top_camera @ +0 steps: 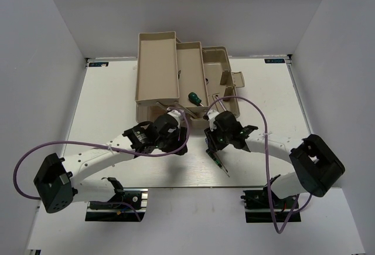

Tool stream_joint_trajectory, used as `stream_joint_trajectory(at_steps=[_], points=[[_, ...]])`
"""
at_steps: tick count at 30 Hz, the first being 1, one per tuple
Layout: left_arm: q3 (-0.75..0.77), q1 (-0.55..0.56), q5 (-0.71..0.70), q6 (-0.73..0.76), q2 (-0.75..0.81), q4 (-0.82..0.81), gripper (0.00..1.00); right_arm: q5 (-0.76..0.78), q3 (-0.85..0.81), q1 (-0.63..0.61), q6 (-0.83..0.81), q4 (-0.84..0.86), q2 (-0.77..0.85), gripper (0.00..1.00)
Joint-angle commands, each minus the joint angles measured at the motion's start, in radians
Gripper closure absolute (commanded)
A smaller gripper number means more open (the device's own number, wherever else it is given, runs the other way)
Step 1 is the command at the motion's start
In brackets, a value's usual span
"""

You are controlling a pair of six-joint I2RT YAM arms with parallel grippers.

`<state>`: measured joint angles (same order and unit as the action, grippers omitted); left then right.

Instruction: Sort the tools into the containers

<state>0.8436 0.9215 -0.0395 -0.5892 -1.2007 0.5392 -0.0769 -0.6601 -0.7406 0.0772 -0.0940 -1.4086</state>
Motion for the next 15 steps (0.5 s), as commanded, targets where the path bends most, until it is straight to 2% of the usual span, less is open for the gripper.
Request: stream_joint_trajectory(at_steps=[1, 7, 14, 15], points=[[-0.008, 0.005, -0.022, -0.012, 0.023, 0.016, 0.33, 0.06, 0.016, -0.025, 0.067, 0.085, -0.007, 0.62], [-0.017, 0.005, -0.022, -0.021, 0.041, 0.016, 0.33, 0.138, 0.053, -0.054, 0.053, 0.164, -0.035, 0.62], [-0.008, 0.005, -0.011, -0.021, 0.021, 0.005, 0.33, 0.19, 0.125, -0.071, 0.007, 0.181, -0.036, 0.62], [-0.008, 0.005, -0.011, -0.021, 0.009, 0.005, 0.33, 0.193, 0.143, -0.071, 0.004, 0.178, -0.024, 0.64]])
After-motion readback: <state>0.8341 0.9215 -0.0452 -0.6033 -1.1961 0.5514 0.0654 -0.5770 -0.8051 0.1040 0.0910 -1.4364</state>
